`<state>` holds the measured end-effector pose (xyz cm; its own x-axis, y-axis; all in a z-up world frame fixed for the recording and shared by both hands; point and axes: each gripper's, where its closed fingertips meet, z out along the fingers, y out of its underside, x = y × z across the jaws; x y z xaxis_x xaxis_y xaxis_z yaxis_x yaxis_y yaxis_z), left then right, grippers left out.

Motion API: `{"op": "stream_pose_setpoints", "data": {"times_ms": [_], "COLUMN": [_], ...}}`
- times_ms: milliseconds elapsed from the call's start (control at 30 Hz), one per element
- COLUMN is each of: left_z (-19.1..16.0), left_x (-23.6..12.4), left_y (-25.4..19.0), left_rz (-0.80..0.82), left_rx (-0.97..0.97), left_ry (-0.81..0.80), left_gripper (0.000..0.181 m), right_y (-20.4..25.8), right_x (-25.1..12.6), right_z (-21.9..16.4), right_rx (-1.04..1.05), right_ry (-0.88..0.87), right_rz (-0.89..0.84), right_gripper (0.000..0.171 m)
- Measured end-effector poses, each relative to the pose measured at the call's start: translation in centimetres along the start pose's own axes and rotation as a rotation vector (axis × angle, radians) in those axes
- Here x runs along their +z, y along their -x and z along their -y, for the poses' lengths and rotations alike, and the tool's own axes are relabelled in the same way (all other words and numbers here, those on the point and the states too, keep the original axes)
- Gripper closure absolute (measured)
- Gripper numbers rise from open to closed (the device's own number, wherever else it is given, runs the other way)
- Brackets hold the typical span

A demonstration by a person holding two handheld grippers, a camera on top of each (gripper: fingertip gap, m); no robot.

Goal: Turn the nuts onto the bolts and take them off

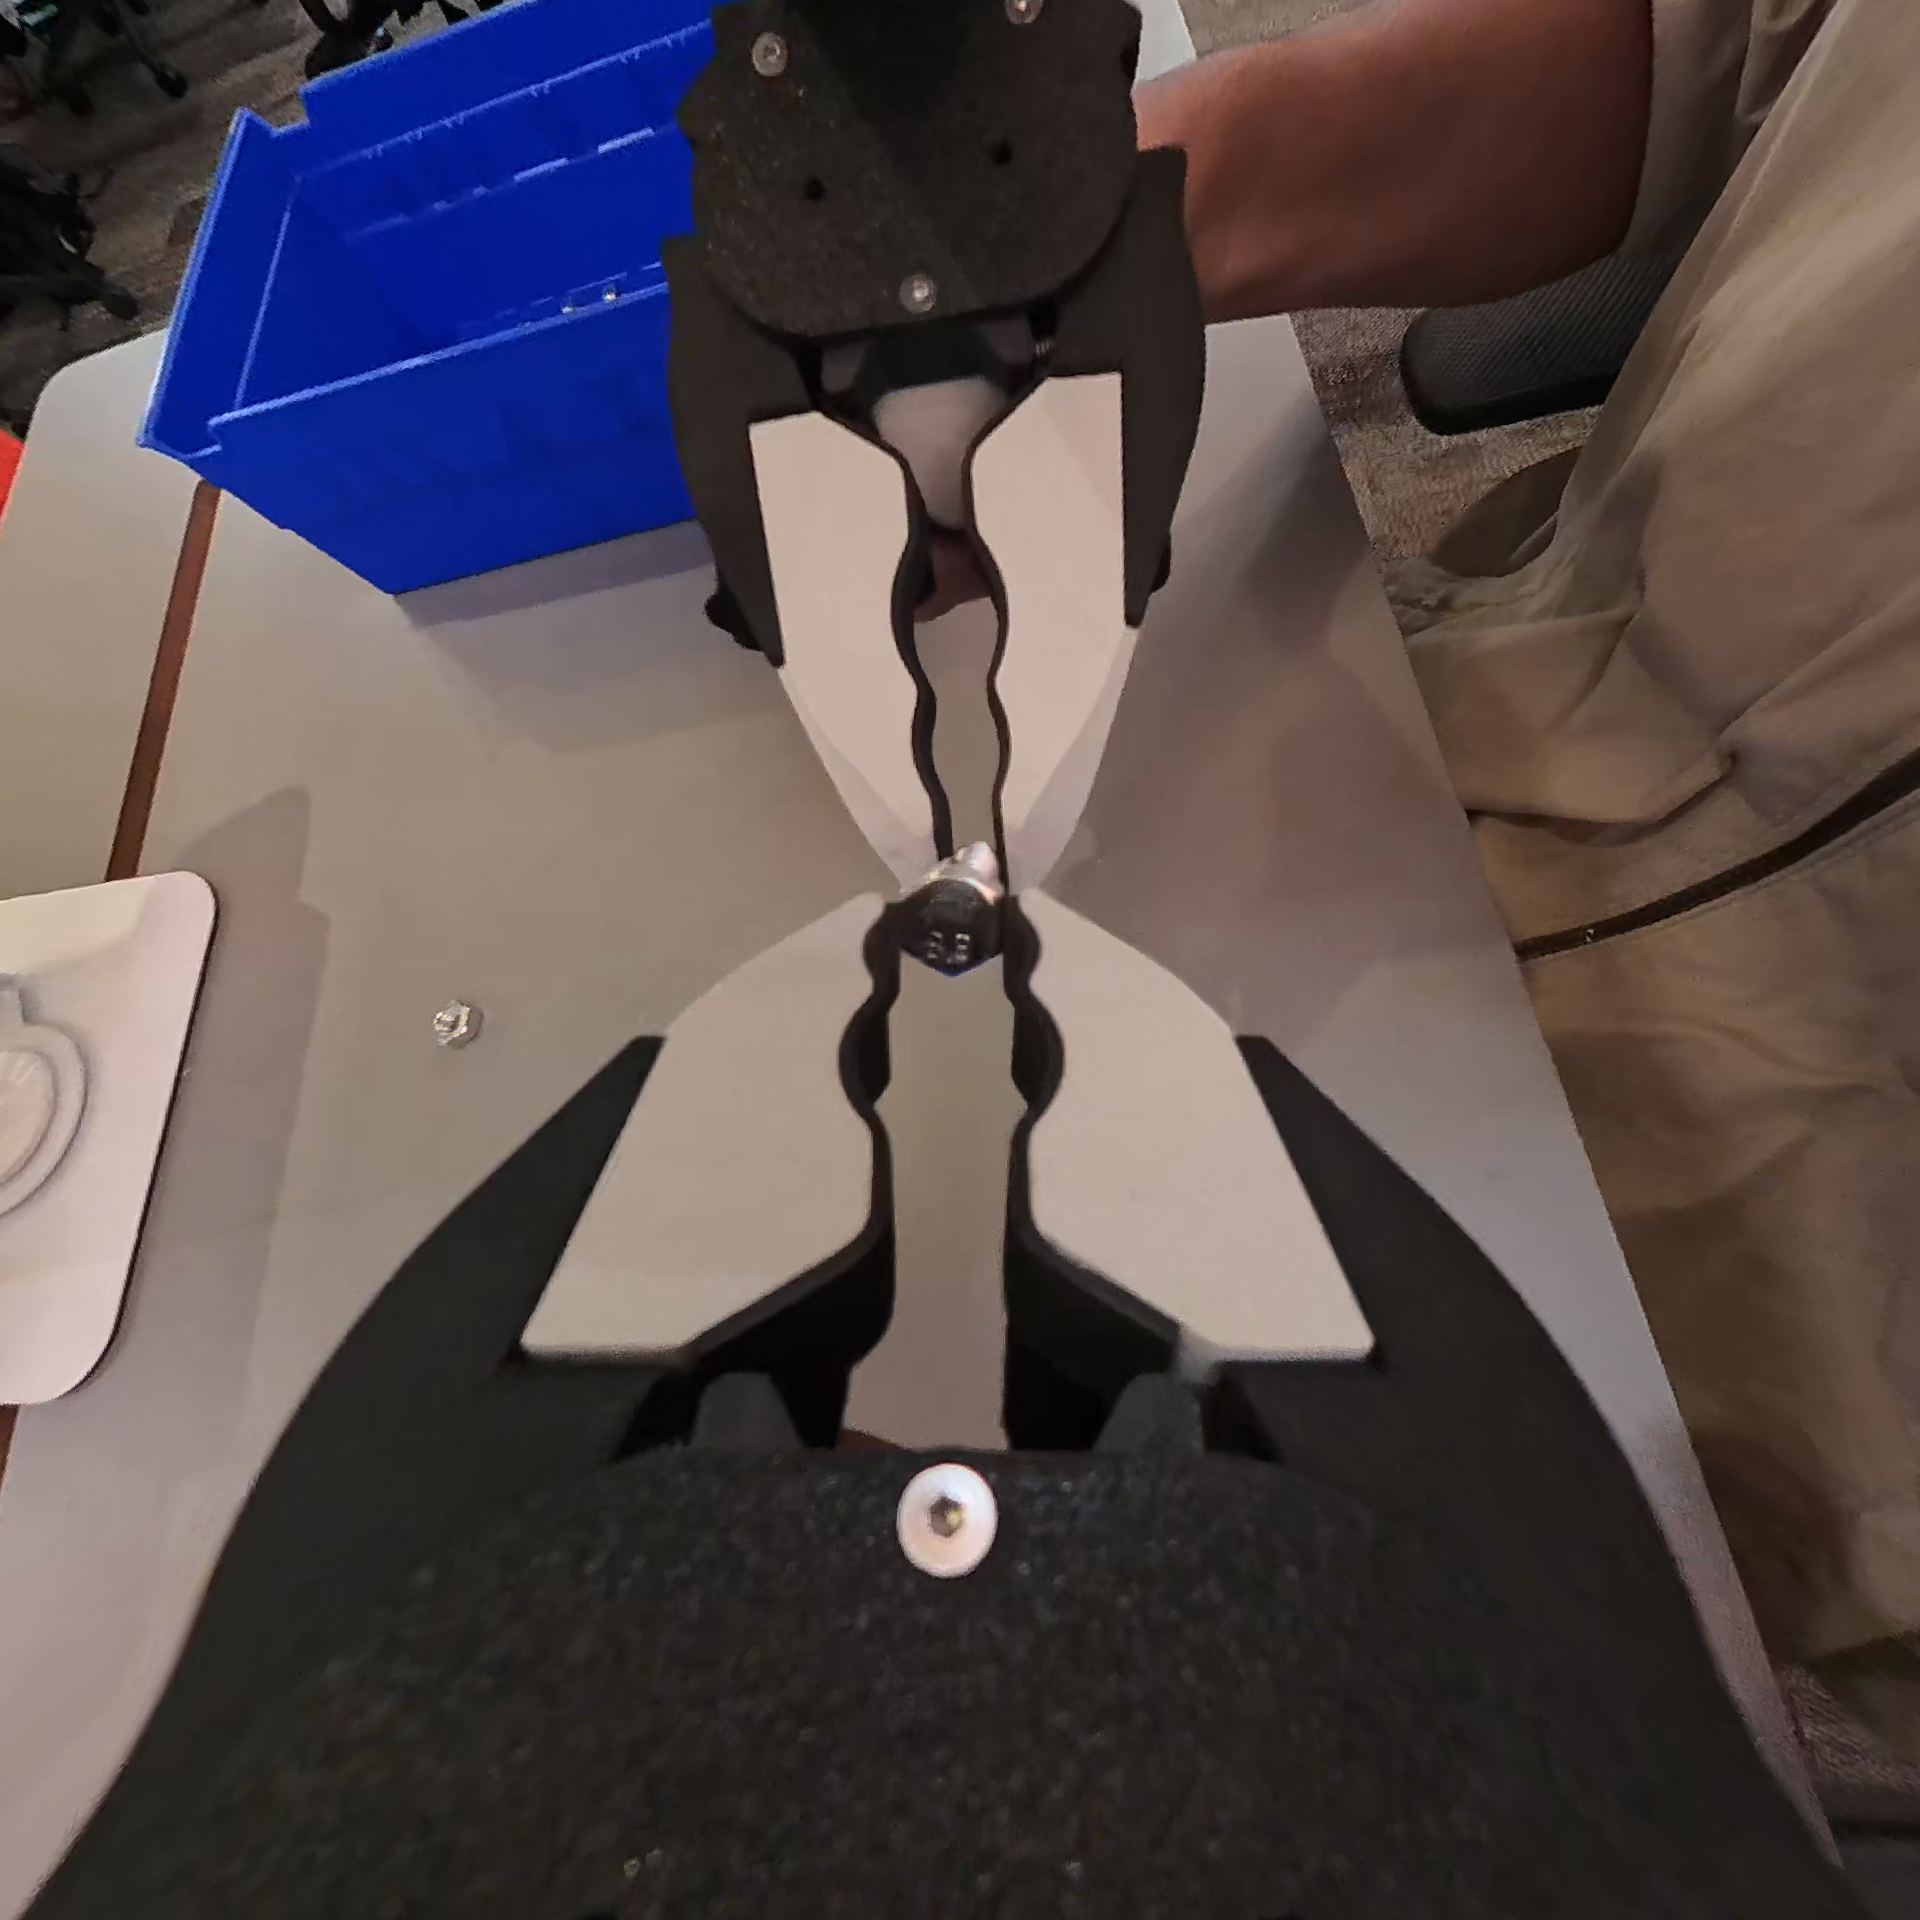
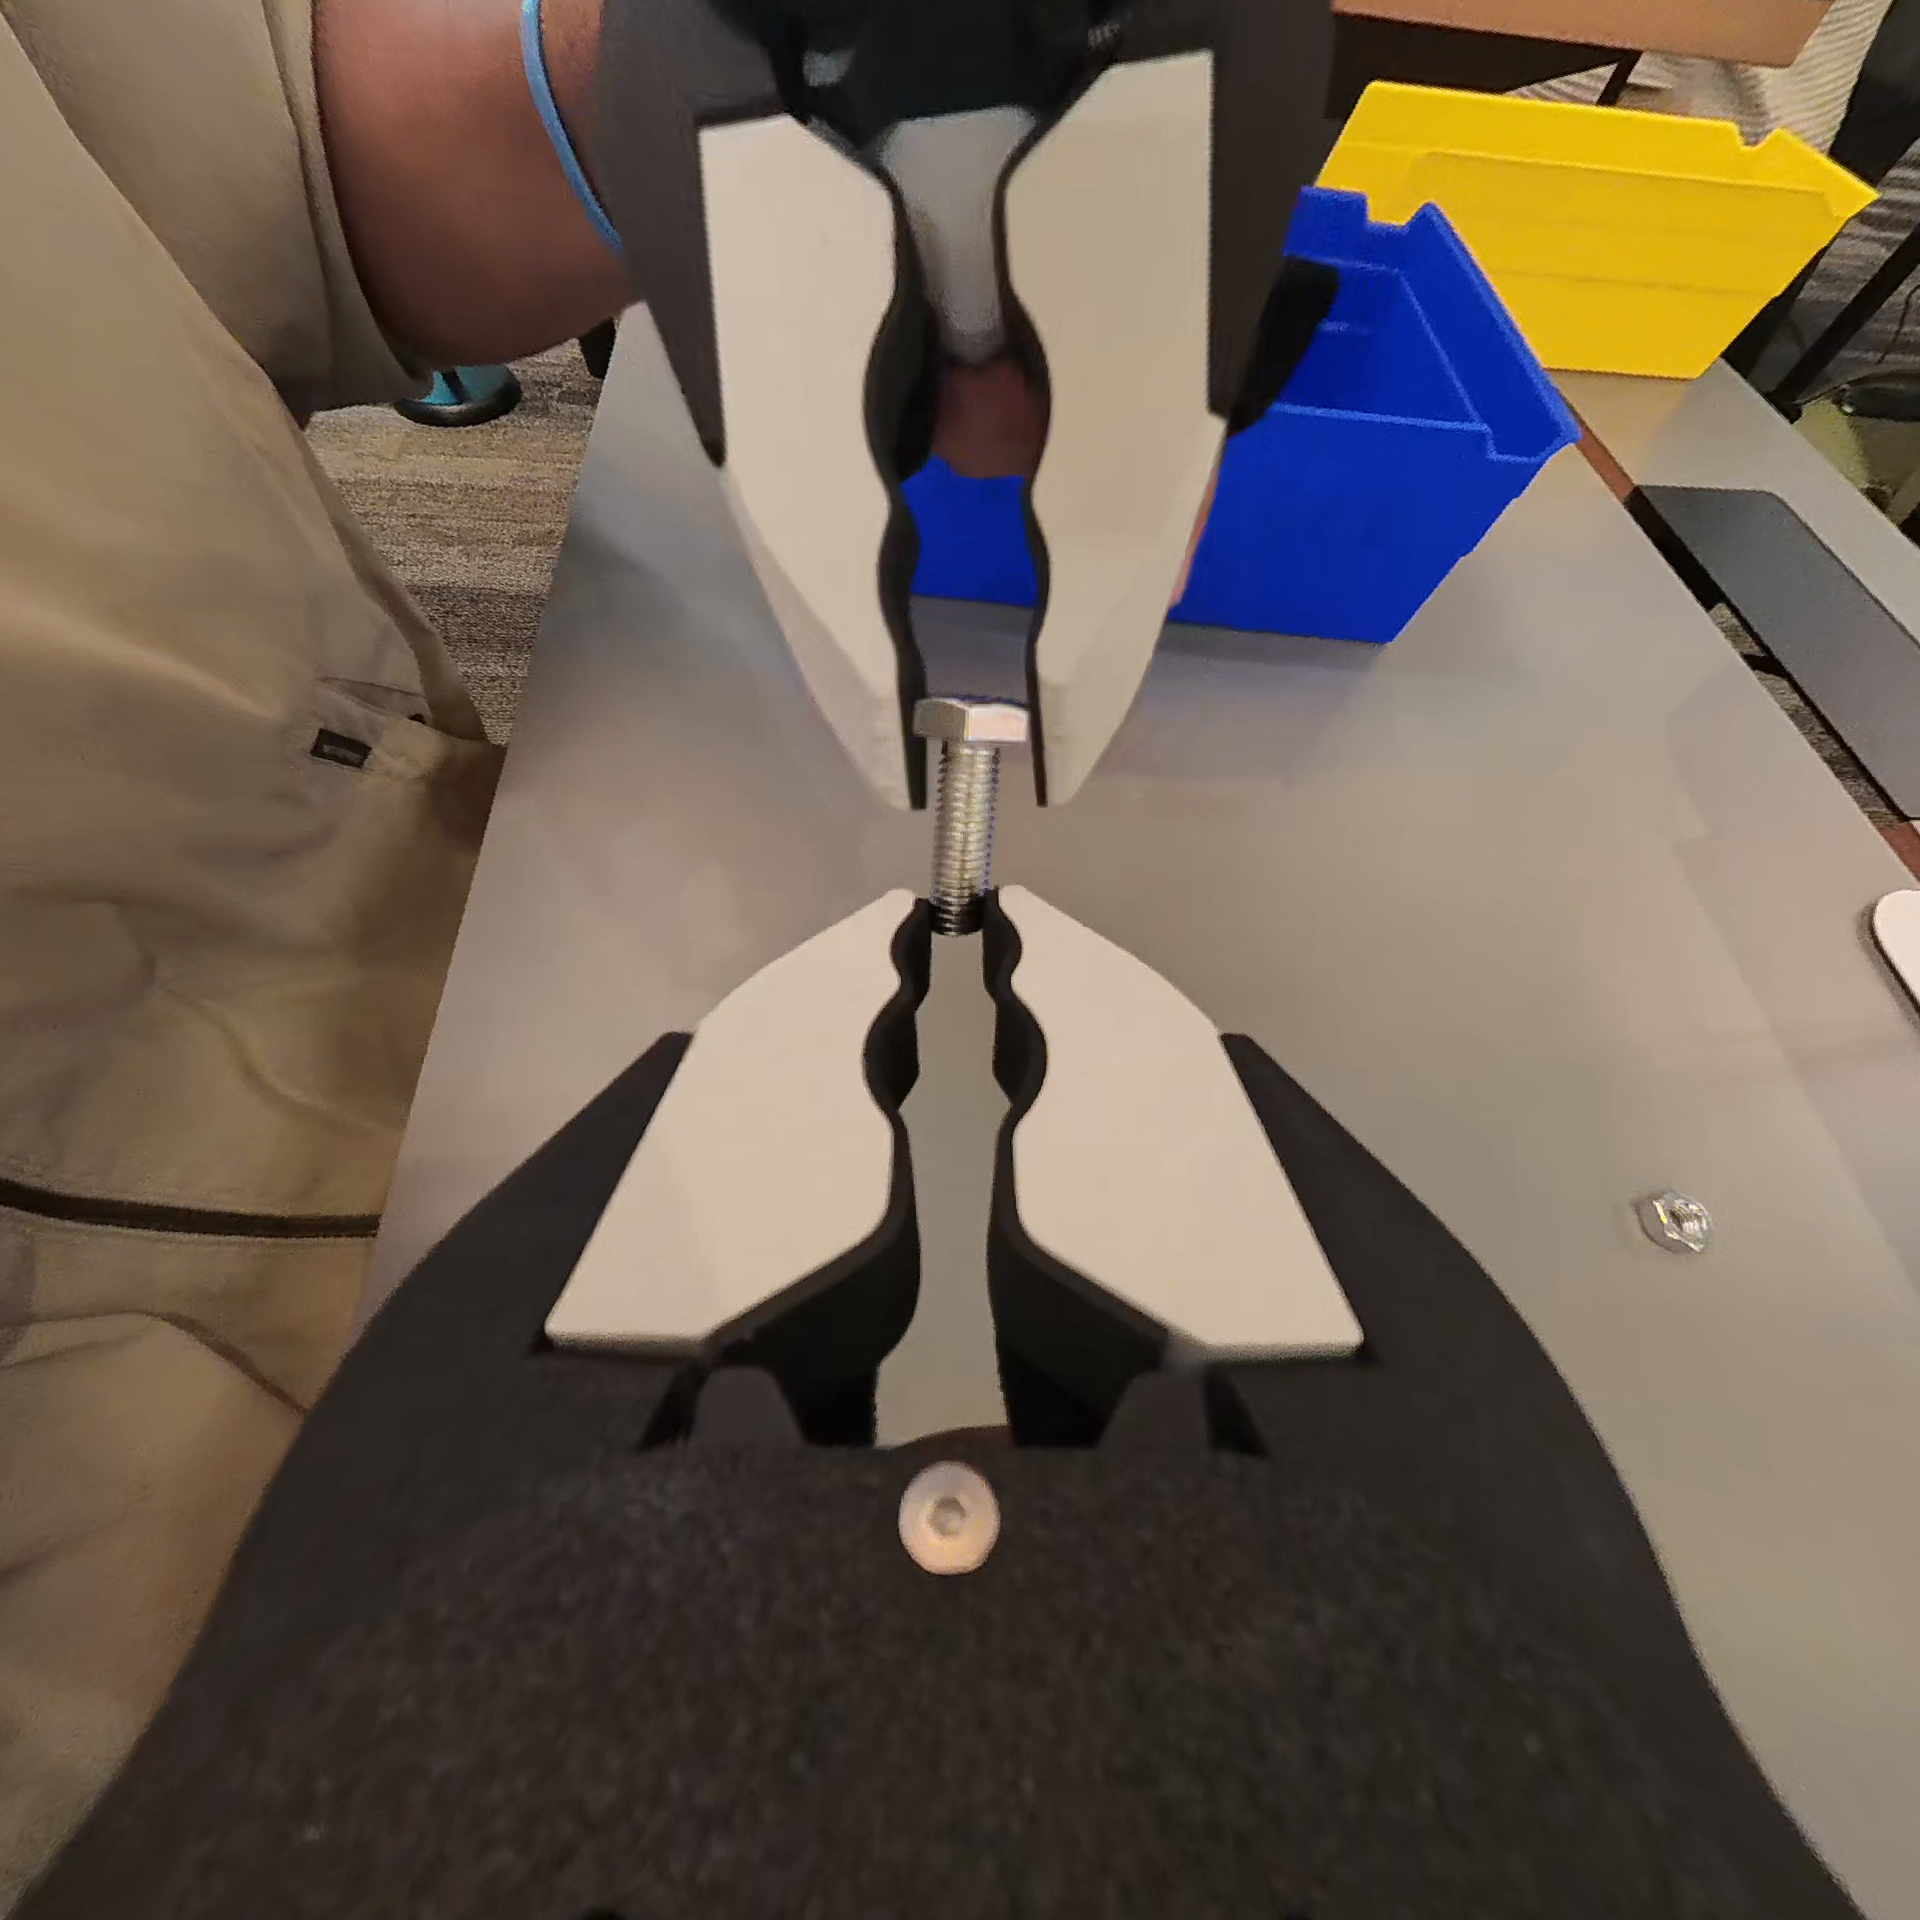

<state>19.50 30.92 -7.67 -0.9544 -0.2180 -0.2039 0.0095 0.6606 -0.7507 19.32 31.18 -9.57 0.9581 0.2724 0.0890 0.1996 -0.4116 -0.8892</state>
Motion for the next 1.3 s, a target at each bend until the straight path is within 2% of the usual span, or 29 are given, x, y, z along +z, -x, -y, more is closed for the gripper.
{"op": "stream_pose_setpoints", "data": {"times_ms": [300,400,500,600,733,833,933,1033,1300], "left_z": [0.5,1.4,2.7,3.5,2.8,2.6,2.7,2.7,1.5], "left_x": [-0.5,-1.3,-2.7,-3.6,-3.0,-2.2,-1.5,-1.1,-0.1], "left_y": [0.6,1.1,1.5,1.5,1.6,1.4,0.9,0.9,1.2], "left_rz": [0.035,0.091,0.137,0.154,0.226,0.294,0.296,0.291,0.264], "left_rx": [-0.023,-0.068,-0.146,-0.236,-0.264,-0.188,-0.130,-0.114,-0.142], "left_ry": [-0.062,-0.171,-0.358,-0.569,-0.682,-0.664,-0.633,-0.620,-0.587], "left_gripper": [0.163,0.164,0.164,0.164,0.163,0.164,0.164,0.164,0.163], "right_y": [-0.6,-0.9,-0.6,-0.9,-1.0,-0.8,-0.7,-0.8,-1.2], "right_x": [-0.4,-0.9,-2.0,-3.2,-3.2,-2.9,-3.0,-3.1,-2.8], "right_z": [0.8,1.0,1.9,3.1,3.7,3.8,4.0,4.0,3.1], "right_rx": [0.009,0.028,0.139,0.367,0.641,0.765,0.813,0.797,0.691], "right_ry": [-0.064,-0.121,-0.286,-0.527,-0.741,-0.822,-0.855,-0.850,-0.715], "right_rz": [-0.020,-0.041,0.009,0.091,0.203,0.274,0.306,0.283,0.170], "right_gripper": [0.161,0.145,0.143,0.139,0.140,0.141,0.144,0.161,0.162]}}
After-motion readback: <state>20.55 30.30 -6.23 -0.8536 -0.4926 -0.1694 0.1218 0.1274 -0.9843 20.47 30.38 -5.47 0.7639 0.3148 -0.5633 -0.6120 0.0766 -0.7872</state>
